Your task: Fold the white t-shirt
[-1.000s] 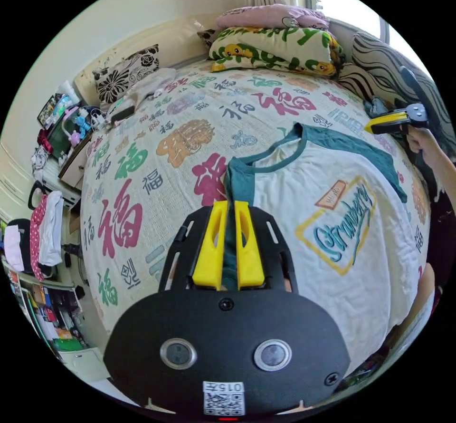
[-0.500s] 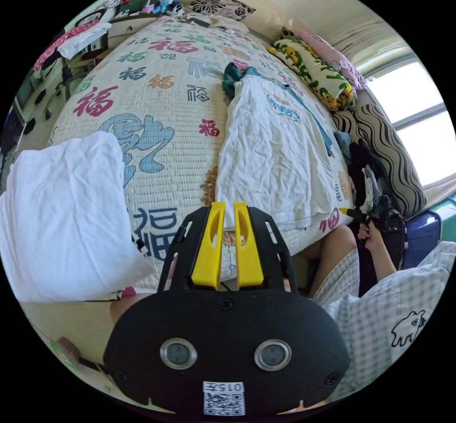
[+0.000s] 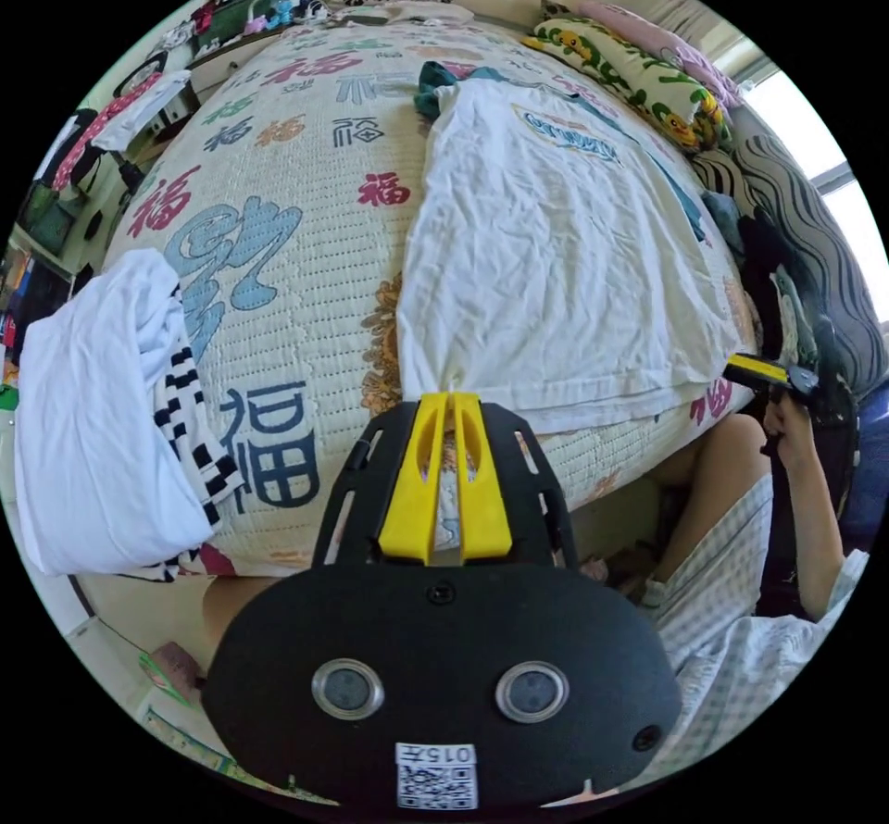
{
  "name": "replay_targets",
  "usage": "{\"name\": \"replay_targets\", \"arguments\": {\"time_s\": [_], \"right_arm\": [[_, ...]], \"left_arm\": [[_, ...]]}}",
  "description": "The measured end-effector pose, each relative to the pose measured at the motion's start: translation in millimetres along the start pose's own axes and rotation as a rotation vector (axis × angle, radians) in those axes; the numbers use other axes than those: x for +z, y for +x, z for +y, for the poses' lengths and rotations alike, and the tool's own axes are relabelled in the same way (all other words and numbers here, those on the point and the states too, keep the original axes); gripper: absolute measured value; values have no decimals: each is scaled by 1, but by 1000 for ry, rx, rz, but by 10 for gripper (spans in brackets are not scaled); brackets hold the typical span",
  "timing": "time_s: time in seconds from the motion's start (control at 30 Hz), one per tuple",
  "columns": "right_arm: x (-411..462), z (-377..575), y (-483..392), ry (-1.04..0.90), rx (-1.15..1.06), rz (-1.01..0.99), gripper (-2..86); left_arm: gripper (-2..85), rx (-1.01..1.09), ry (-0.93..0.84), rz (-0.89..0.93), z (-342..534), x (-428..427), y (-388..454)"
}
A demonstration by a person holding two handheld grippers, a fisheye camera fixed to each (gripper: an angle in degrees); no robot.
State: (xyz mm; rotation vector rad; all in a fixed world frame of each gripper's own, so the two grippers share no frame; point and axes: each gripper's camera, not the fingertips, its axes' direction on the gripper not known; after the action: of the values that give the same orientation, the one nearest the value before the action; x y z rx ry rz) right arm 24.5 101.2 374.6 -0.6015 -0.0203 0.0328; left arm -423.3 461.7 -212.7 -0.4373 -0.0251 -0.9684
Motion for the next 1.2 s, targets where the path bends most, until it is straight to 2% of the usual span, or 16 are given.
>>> {"name": "replay_targets", "arguments": {"time_s": [0.13,0.2,0.53,0.67,0.83,0.93,1.03,1.1,1.2], "right_arm": [[-43,58,68,166,234,-191,31],[-46,73,86,153,271,-215,27],[-21,95,94,-79,111,33,34],[-17,100,110,-97,114,17,37],[0,104,139,-180,178,-42,55],[-10,119,165,-103,229,-115,33],[-30,129,201,-2,356,-210,53],[-48,123,219,90,370,-218,53],[-64,82,252,242,360,-275,56]], "left_arm": [[3,4,23,34,7,4,-8],[1,16,33,35,12,6,-9],[0,113,-119,-49,28,73,18],[4,174,-145,-113,28,108,40],[20,136,-159,-84,24,153,43],[46,69,-166,-77,35,166,39],[62,82,-166,-115,42,168,42],[64,142,-114,-126,23,164,53],[64,302,31,-40,-58,165,95]]}}
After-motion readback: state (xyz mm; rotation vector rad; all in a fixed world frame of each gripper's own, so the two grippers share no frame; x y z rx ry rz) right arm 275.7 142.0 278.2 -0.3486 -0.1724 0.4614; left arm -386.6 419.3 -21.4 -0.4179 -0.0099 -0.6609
